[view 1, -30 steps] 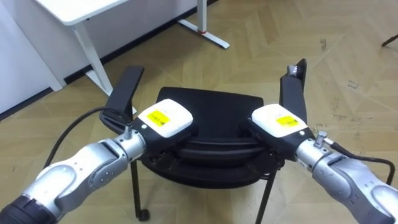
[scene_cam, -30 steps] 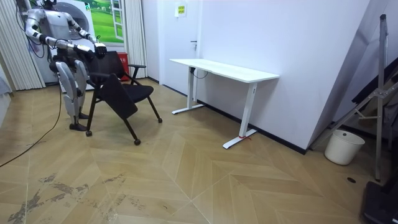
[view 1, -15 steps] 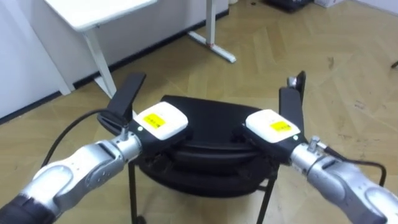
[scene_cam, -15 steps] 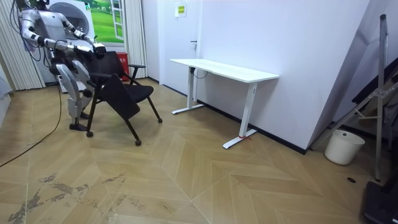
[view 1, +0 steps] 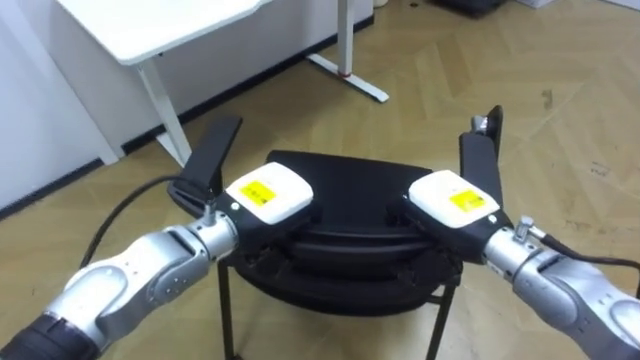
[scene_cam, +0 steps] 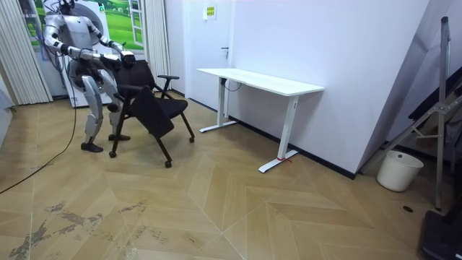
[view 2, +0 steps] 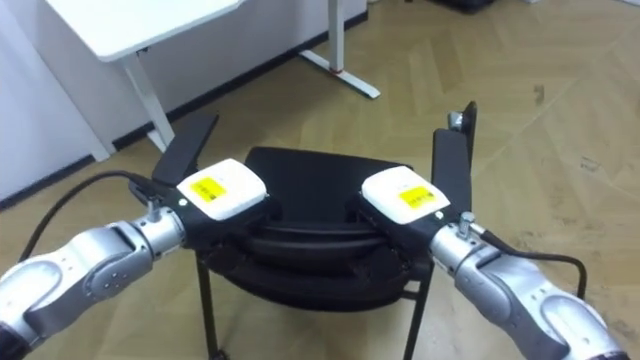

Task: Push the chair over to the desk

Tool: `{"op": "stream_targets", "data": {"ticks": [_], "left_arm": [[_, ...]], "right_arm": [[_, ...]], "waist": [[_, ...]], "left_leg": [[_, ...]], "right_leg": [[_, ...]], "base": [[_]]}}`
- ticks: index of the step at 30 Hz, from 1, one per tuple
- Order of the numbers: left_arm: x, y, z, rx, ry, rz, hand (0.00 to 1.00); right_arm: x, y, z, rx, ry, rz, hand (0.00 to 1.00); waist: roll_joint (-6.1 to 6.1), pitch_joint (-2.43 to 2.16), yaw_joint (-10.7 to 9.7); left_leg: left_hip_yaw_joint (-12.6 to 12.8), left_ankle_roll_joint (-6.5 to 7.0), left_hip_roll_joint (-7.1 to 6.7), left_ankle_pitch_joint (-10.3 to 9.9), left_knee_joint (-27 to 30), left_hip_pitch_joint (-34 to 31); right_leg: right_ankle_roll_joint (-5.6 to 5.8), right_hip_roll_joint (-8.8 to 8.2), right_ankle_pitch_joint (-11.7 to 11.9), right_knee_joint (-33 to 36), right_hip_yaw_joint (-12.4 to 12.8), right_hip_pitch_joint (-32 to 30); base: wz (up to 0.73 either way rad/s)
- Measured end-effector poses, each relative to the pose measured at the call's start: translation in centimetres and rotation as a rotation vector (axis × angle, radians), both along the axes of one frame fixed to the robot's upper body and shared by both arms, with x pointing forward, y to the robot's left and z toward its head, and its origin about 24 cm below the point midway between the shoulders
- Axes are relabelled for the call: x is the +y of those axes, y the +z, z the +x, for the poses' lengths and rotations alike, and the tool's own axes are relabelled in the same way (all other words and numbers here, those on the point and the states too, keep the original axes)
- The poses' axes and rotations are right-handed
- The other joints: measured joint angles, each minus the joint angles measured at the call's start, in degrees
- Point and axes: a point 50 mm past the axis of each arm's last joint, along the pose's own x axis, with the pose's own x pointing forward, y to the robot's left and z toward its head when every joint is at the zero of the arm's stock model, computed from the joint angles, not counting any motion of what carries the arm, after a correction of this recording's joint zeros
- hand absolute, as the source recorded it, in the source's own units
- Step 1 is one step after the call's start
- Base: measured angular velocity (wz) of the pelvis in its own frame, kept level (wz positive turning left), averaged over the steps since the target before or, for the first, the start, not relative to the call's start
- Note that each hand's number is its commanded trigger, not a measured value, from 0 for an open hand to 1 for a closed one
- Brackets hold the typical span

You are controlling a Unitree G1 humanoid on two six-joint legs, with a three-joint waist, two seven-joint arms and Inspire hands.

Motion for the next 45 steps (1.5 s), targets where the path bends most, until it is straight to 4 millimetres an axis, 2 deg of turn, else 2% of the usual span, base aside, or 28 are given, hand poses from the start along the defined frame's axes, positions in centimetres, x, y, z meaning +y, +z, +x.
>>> {"op": "stream_targets", "data": {"ticks": [2,3,5,7,8,11,13,14,15,16,19,22,24,25,26,27,28,30,31,32,33,36,38,39,40,41,42,45], "left_arm": [[-0.3,0.1,0.4,-0.005,0.000,0.002,1.00],[-0.3,0.0,0.4,-0.004,0.001,0.003,1.00],[-0.3,-0.2,0.3,0.005,-0.006,0.010,1.00],[-0.1,-0.1,0.3,0.004,-0.011,0.015,1.00],[0.0,0.1,0.3,-0.003,-0.017,0.020,1.00],[0.5,-0.1,0.3,-0.001,-0.018,0.031,1.00],[0.7,-0.1,0.3,0.000,-0.017,0.033,1.00],[0.7,-0.1,0.3,0.000,-0.016,0.033,1.00],[0.7,-0.2,0.3,0.001,-0.016,0.034,1.00],[0.6,-0.3,0.2,0.006,-0.018,0.034,1.00],[0.6,0.1,0.4,-0.011,-0.018,0.030,1.00],[0.6,0.6,0.7,-0.025,-0.016,0.041,1.00],[0.6,0.7,0.9,-0.020,-0.006,0.051,1.00],[0.6,0.6,0.9,-0.019,-0.006,0.053,1.00],[0.7,0.5,0.8,-0.015,-0.006,0.055,1.00],[0.8,0.5,0.7,-0.012,-0.006,0.056,1.00],[0.9,0.4,0.6,-0.007,-0.010,0.059,1.00],[1.0,0.1,0.4,0.005,-0.006,0.057,1.00],[1.0,0.1,0.4,0.005,-0.006,0.055,1.00],[1.0,0.3,0.5,0.002,-0.003,0.045,1.00],[1.0,0.4,0.6,-0.007,0.003,0.040,1.00],[1.0,0.5,0.7,-0.022,0.019,0.031,1.00],[0.9,0.7,0.8,-0.035,0.028,0.027,1.00],[0.9,0.8,0.8,-0.038,0.027,0.028,1.00],[0.8,0.8,0.8,-0.041,0.025,0.030,1.00],[0.8,0.8,0.7,-0.039,0.024,0.031,1.00],[0.8,0.9,0.7,-0.042,0.024,0.030,1.00],[0.6,1.3,0.9,-0.056,0.039,0.034,1.00]], "right_arm": [[0.0,0.0,0.2,-0.007,-0.007,-0.003,1.00],[0.0,-0.1,0.2,-0.004,-0.010,0.000,1.00],[0.0,-0.6,0.0,0.009,-0.015,0.005,1.00],[0.2,-0.6,-0.2,0.007,-0.010,0.011,1.00],[0.3,-0.5,-0.2,-0.001,-0.005,0.011,1.00],[0.7,-0.7,-0.4,0.001,0.019,0.003,1.00],[0.9,-0.7,-0.6,-0.004,0.026,0.005,1.00],[0.9,-0.7,-0.6,-0.005,0.028,0.007,1.00],[0.9,-0.8,-0.6,-0.004,0.028,0.007,1.00],[0.9,-0.9,-0.7,0.000,0.026,0.006,1.00],[0.8,-0.6,-0.3,-0.013,0.021,0.006,1.00],[1.0,-0.5,0.0,-0.021,0.017,0.011,1.00],[1.2,-0.7,0.1,-0.016,0.005,0.017,1.00],[1.2,-0.7,0.1,-0.015,0.006,0.018,1.00],[1.2,-0.8,0.1,-0.012,0.008,0.019,1.00],[1.2,-0.8,0.1,-0.009,0.010,0.020,1.00],[1.3,-1.0,0.0,-0.004,0.013,0.025,1.00],[1.4,-1.3,-0.2,0.005,0.010,0.025,1.00],[1.4,-1.2,-0.2,0.002,0.011,0.026,1.00],[1.5,-1.1,-0.1,-0.008,0.013,0.032,1.00],[1.4,-0.9,0.2,-0.019,0.010,0.029,1.00],[1.5,-0.4,0.8,-0.044,0.021,0.008,1.00],[1.4,-0.1,1.0,-0.055,0.024,0.002,1.00],[1.4,-0.1,1.1,-0.057,0.024,0.002,1.00],[1.3,0.0,1.0,-0.059,0.024,-0.001,1.00],[1.3,-0.1,0.9,-0.058,0.024,-0.001,1.00],[1.3,0.0,0.9,-0.069,0.024,0.000,1.00],[1.5,0.6,1.1,-0.106,0.024,-0.003,1.00]], "waist": [[0.15,0.00,-0.7],[0.28,0.08,-0.7],[1.26,0.55,-1.1],[1.71,0.58,-0.5],[2.21,0.74,-0.4],[2.53,0.94,-0.6],[2.58,0.95,-0.8],[2.45,0.89,-0.8],[2.46,0.87,-0.8],[2.57,0.70,-0.9],[2.60,0.34,-0.3],[3.08,0.05,0.8],[3.11,0.18,1.0],[3.24,0.29,1.1],[3.61,0.54,2.0],[3.60,0.56,2.6],[3.61,0.59,2.8],[2.56,0.93,4.2],[2.21,0.99,4.4],[1.93,0.99,4.6],[1.78,1.09,5.0],[1.63,1.10,5.5],[1.85,0.95,5.0],[1.92,0.91,5.0],[2.17,0.77,4.7],[2.01,0.68,4.8],[2.02,0.53,4.4],[2.07,0.26,3.5]], "left_leg": [[-0.1,0.90,-0.41,-2.6,3.0,0.4],[-0.2,1.31,-0.35,-3.2,3.5,0.8],[-1.2,2.19,-0.08,-5.7,4.7,2.9],[-1.3,3.01,-0.05,-7.2,4.7,3.7],[-1.6,3.20,0.05,-7.8,4.7,4.1],[-2.6,2.70,-0.01,-9.1,4.6,6.4],[-3.6,2.53,-0.29,-10.1,4.6,7.7],[-4.2,2.33,-0.53,-10.9,4.6,8.7],[-4.6,2.11,-0.51,-11.4,4.7,9.1],[-5.7,1.69,-0.35,-12.4,4.8,10.2],[-6.6,0.33,0.87,-13.9,4.7,10.9],[-5.6,-1.69,3.76,-15.6,6.6,11.1],[-2.1,-4.07,7.46,-14.4,17.5,8.0],[-1.8,-5.49,8.46,-13.5,21.0,6.7],[-0.9,-6.76,10.67,-10.7,27.8,4.6],[-0.7,-6.93,11.58,-8.7,30.6,3.7],[-0.7,-6.90,12.76,-4.3,35.5,1.6],[-1.3,-6.41,13.63,7.5,41.5,-1.8],[-1.9,-6.49,13.45,9.1,42.6,-2.8],[-2.2,-5.24,13.45,6.7,42.9,-5.2],[-2.2,-5.08,13.06,2.6,41.3,-7.5],[-2.1,-5.84,10.65,-1.8,30.6,-10.8],[-1.9,-6.46,8.14,-1.3,13.6,-11.0],[-2.0,-6.55,7.47,-0.8,9.0,-10.5],[-2.3,-5.64,6.77,2.0,1.9,-9.4],[-2.4,-4.19,5.95,5.4,-0.3,-8.0],[-2.4,-2.90,5.00,6.3,-1.0,-6.9],[-1.6,-0.59,3.18,5.8,-0.4,-6.3]], "right_leg": [[0.49,-1.97,3.2,10.8,1.9,-4.1],[0.58,-1.97,4.6,12.5,2.7,-4.8],[0.63,-0.95,10.7,18.5,5.6,-7.2],[0.69,0.76,10.5,20.8,7.2,-10.1],[0.57,2.25,8.5,20.4,7.6,-12.5],[0.49,6.07,7.1,10.6,7.1,-15.7],[-0.49,7.44,8.6,-1.0,7.3,-15.7],[-1.00,7.97,10.8,-7.0,7.8,-15.0],[-1.58,8.39,12.3,-9.1,7.9,-14.6],[-3.22,8.69,14.1,-10.4,7.4,-13.2],[-4.60,9.23,16.1,-10.9,4.7,-12.0],[-6.84,10.76,14.3,-10.6,2.1,-11.0],[-7.42,11.88,12.1,-9.8,-0.3,-8.9],[-7.65,12.12,11.3,-9.6,-0.5,-8.3],[-8.19,12.95,9.9,-9.2,-0.8,-7.1],[-8.46,13.65,9.2,-9.0,-0.7,-6.5],[-8.96,14.13,8.3,-9.4,-0.9,-5.0],[-9.84,14.49,6.9,-10.9,-0.2,-1.2],[-10.01,14.41,6.5,-11.1,0.0,-0.7],[-10.34,14.40,5.7,-10.9,-0.1,-0.4],[-10.68,14.41,5.1,-10.7,-0.1,-0.2],[-10.90,13.99,4.0,-10.7,0.2,0.1],[-10.49,13.82,2.6,-10.9,0.0,1.1],[-10.35,13.83,2.2,-11.1,0.0,1.6],[-10.01,14.02,1.7,-11.8,0.1,2.8],[-9.43,13.76,1.1,-12.5,0.8,3.8],[-8.71,13.32,0.8,-13.4,1.2,4.5],[-7.05,11.57,0.2,-15.1,1.9,5.7]], "base": [[0.14],[0.06],[0.00],[-0.04],[0.08],[0.23],[0.32],[0.24],[0.32],[0.32],[0.23],[0.20],[0.34],[0.12],[0.00],[0.00],[0.07],[0.12],[0.16],[0.14],[0.07],[-0.12],[0.05],[0.05],[-0.09],[-0.10],[-0.12],[-0.06]]}}
